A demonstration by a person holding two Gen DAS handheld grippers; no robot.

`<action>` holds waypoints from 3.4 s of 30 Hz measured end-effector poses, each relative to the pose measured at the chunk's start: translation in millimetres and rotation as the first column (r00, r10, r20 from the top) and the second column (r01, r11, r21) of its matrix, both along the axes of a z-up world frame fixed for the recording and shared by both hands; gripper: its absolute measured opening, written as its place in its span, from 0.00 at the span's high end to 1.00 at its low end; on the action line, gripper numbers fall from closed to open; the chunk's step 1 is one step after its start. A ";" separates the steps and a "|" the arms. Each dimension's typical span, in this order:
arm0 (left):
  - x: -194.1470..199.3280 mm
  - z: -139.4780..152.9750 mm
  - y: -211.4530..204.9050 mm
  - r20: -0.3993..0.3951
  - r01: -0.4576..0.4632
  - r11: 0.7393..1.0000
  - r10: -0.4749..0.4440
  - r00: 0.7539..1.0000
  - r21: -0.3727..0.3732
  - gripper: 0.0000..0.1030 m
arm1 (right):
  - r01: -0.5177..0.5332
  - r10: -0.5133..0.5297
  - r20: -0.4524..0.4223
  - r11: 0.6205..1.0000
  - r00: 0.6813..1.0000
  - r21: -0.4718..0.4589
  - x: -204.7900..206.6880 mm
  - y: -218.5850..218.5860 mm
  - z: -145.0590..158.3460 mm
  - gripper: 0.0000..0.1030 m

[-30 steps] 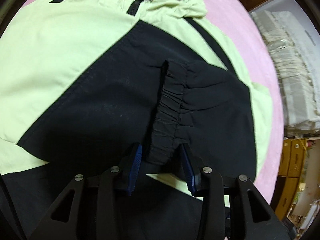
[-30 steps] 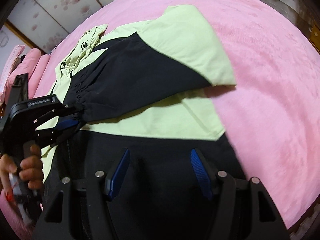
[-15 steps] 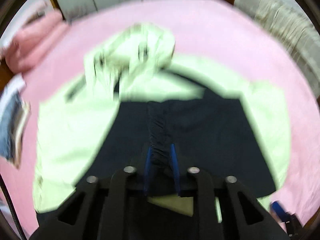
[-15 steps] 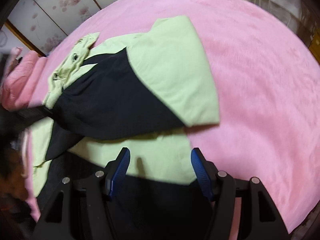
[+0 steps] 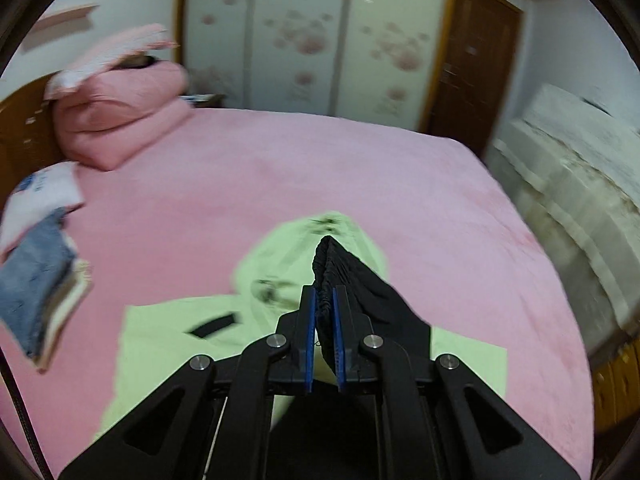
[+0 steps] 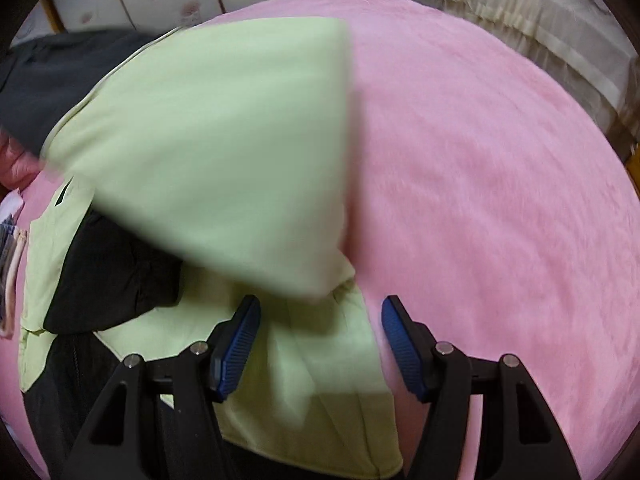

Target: Fold large clothes

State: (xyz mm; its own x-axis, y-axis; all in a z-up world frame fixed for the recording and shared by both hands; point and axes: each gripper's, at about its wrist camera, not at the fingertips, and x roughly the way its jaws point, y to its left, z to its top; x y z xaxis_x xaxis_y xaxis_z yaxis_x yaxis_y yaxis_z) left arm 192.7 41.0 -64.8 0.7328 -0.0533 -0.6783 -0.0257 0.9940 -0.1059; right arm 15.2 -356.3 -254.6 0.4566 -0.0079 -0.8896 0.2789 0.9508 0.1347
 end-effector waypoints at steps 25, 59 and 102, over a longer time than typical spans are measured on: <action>-56.9 -209.4 145.6 -0.399 -0.226 0.973 0.229 0.888 0.056 0.91 | 0.299 -0.330 0.042 0.897 0.943 0.327 -27.1 -72.5 -9.5 0.34; -32.3 -248.2 128.3 -0.498 -0.302 0.934 0.171 0.850 -0.193 0.99 | 0.115 -0.124 0.054 0.984 0.991 0.136 34.5 -70.4 1.0 1.00; -10.8 -239.2 102.2 -0.446 -0.154 0.987 0.154 0.882 0.036 0.99 | 0.205 -0.227 0.024 0.915 0.974 0.347 73.4 -70.6 -21.6 1.00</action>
